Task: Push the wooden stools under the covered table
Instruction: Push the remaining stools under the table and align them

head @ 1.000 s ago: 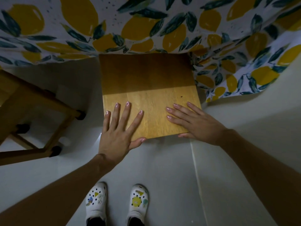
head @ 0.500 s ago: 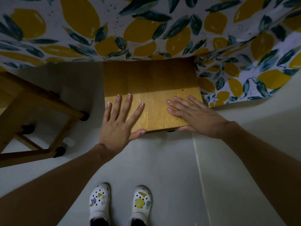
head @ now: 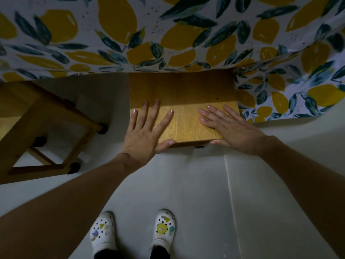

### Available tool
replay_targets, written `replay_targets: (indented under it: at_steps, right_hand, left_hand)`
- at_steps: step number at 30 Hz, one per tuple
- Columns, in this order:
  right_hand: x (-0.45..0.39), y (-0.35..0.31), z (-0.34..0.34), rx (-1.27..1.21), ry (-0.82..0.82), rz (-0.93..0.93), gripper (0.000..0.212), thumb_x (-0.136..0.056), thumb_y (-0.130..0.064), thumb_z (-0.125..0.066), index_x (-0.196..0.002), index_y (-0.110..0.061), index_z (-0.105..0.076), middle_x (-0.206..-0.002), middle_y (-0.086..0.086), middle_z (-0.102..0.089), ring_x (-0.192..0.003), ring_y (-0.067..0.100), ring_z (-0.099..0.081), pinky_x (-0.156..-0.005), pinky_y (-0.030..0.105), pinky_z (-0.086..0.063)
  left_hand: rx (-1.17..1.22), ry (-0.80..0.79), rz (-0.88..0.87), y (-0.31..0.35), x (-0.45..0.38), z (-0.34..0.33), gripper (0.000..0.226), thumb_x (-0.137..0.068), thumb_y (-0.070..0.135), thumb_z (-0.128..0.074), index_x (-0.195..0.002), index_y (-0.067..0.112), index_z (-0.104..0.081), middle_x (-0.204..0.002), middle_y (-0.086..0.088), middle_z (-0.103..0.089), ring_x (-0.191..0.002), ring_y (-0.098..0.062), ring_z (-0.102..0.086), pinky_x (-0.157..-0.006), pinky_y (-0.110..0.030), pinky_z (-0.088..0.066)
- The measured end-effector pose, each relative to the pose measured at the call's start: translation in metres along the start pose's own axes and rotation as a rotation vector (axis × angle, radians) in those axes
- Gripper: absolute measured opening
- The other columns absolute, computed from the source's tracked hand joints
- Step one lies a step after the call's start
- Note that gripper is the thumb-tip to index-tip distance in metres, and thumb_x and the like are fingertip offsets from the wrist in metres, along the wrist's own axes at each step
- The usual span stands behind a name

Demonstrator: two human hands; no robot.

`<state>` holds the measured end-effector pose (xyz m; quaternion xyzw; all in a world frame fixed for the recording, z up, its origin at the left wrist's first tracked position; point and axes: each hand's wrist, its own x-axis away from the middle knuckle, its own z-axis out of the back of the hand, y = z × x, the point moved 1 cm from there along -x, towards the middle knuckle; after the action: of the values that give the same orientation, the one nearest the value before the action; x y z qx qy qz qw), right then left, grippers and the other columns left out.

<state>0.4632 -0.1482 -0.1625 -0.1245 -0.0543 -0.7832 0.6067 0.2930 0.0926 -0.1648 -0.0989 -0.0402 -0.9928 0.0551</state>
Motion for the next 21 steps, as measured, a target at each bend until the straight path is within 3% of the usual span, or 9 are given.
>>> replay_targets:
  at_steps: [4,7,9,12,16,21]
  right_hand:
    - [0.001,-0.018,0.001,-0.053,-0.02,-0.136,0.079,-0.09,-0.053,-0.043,-0.151,-0.024,-0.003,-0.16,-0.01,0.01,-0.147,0.012,0.016,-0.119,0.044,0.007]
    - [-0.001,-0.046,0.002,-0.134,0.004,-0.306,0.078,-0.092,-0.064,-0.031,-0.152,-0.024,-0.001,-0.159,-0.012,0.015,-0.146,0.01,0.021,-0.118,0.041,0.009]
    - [-0.008,-0.072,0.007,-0.223,0.054,-0.434,0.08,-0.09,-0.069,-0.022,-0.153,-0.022,-0.006,-0.161,-0.008,0.009,-0.147,0.012,0.015,-0.119,0.04,0.006]
    - [-0.034,-0.119,0.019,-0.339,0.207,-0.569,0.08,-0.09,-0.066,-0.024,-0.153,-0.017,-0.017,-0.162,0.002,-0.005,-0.15,0.016,0.003,-0.121,0.043,-0.001]
    - [-0.093,-0.195,0.038,-0.412,0.332,-0.583,0.079,-0.091,-0.062,-0.029,-0.152,-0.012,-0.022,-0.162,0.008,-0.012,-0.15,0.018,-0.001,-0.121,0.041,-0.001]
    - [-0.19,-0.305,0.054,-0.437,0.339,-0.507,0.077,-0.093,-0.063,-0.029,-0.153,-0.015,-0.02,-0.163,0.003,-0.008,-0.15,0.014,0.002,-0.121,0.037,0.001]
  left_hand:
    - [0.064,-0.04,-0.013,-0.002,0.002,0.006,0.075,-0.088,0.071,-0.012,-0.15,0.033,0.01,-0.16,-0.008,0.015,-0.145,-0.031,0.018,-0.118,-0.053,0.004]
    - [0.18,-0.097,-0.053,-0.007,0.0,0.011,0.073,-0.09,0.069,-0.01,-0.148,0.032,0.017,-0.156,-0.004,0.027,-0.141,-0.025,0.03,-0.115,-0.046,0.018]
    - [0.314,-0.104,-0.08,-0.016,0.004,0.017,0.07,-0.094,0.062,-0.014,-0.15,0.029,0.013,-0.157,-0.001,0.025,-0.142,-0.019,0.029,-0.112,-0.038,0.023]
    - [0.43,-0.004,-0.045,-0.042,0.026,0.022,0.065,-0.099,0.052,-0.018,-0.152,0.022,0.005,-0.159,0.002,0.016,-0.143,-0.012,0.024,-0.11,-0.028,0.026]
    - [0.457,0.071,0.088,-0.117,0.08,0.022,0.065,-0.098,0.049,-0.017,-0.152,0.016,0.0,-0.16,0.001,0.011,-0.145,-0.014,0.02,-0.116,-0.033,0.017]
    - [0.352,0.061,0.18,-0.255,0.164,0.028,0.064,-0.097,0.048,-0.013,-0.152,0.018,-0.004,-0.16,0.001,0.008,-0.146,-0.015,0.018,-0.118,-0.038,0.009]
